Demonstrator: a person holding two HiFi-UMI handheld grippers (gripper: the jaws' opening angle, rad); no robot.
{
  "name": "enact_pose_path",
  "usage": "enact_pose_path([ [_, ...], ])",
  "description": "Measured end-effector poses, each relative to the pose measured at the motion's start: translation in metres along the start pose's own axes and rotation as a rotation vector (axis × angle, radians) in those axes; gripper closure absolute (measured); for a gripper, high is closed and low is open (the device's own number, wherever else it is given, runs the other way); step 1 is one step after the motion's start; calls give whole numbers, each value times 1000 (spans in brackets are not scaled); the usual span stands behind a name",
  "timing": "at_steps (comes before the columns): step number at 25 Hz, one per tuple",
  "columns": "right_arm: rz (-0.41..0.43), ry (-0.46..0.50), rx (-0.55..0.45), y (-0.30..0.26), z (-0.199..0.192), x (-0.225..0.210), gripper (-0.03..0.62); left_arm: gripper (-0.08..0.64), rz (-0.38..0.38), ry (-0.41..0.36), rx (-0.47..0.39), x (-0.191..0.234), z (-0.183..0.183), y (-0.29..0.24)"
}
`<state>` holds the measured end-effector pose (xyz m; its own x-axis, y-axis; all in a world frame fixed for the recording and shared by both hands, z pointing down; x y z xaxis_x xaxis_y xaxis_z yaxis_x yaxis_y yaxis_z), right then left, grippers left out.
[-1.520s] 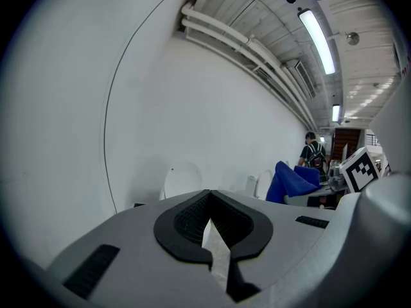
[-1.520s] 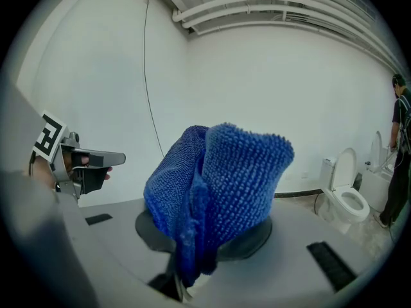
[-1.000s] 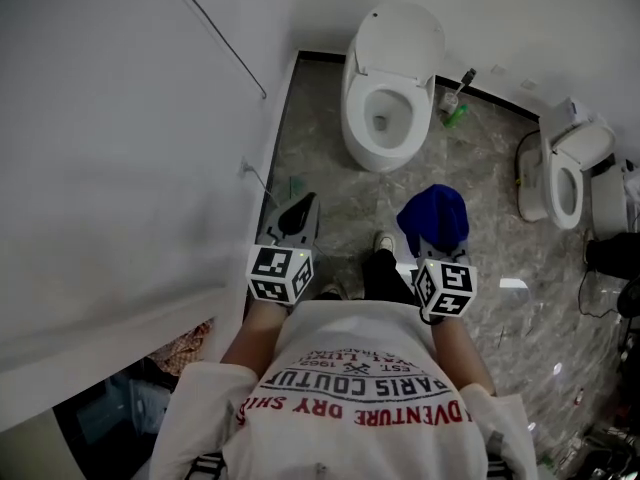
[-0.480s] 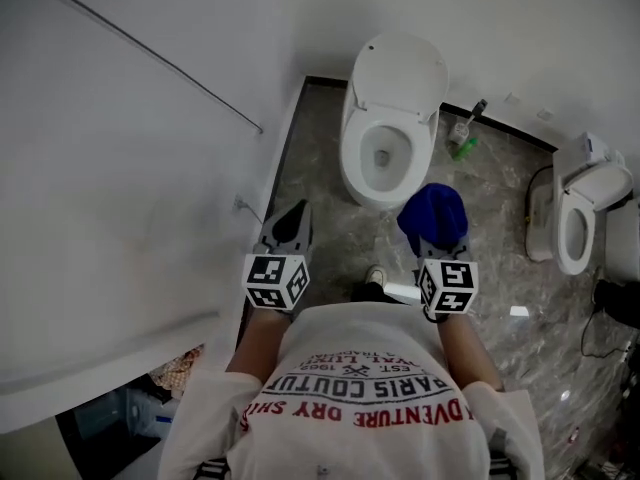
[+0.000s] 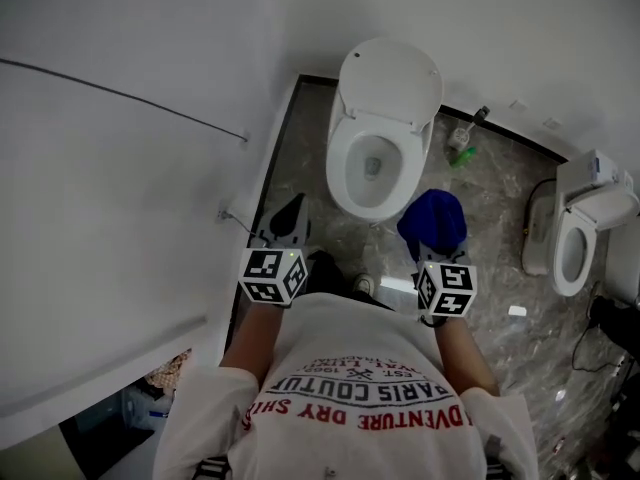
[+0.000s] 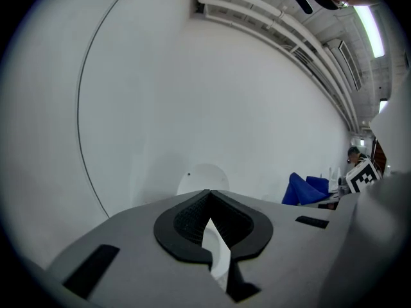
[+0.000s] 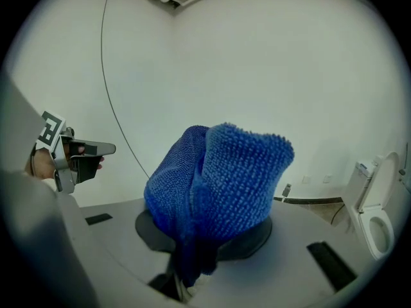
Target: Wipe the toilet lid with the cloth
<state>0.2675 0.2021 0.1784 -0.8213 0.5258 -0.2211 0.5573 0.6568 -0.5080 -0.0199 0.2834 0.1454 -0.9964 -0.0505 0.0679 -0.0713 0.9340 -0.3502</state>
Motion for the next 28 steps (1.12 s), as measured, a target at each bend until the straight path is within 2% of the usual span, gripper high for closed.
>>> enact_pose_path([
  [4, -19, -12, 24, -34, 11, -18, 499, 554, -20, 34, 26, 10, 3, -50],
  [10, -98, -20, 25, -106, 48, -31, 499, 554, -117, 92, 72, 41, 7, -144],
  [16, -130, -41, 9, -200, 107, -23, 499, 554, -189, 14, 57, 102, 50, -252],
  [20, -169, -35, 13, -263, 134, -12, 499, 554, -262, -27, 56, 141, 70, -310],
  [24, -188, -29, 6, -332, 152, -18, 499, 554, -299, -24, 81, 165, 72, -361],
  [28, -167, 34, 0, -381, 159, -19, 499, 554, -322, -32, 104, 175, 65, -393],
])
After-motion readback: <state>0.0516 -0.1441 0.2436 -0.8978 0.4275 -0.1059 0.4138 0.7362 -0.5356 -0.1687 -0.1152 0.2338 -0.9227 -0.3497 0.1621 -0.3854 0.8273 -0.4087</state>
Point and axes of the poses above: the fingertips, and each gripper's own axes: y backward along the fingers, x to its left, z out of its top, the point moved 8 cm from there along y, backward along the fingers, and after that the axes turned 8 degrees about -y, right-handed, at the moved point
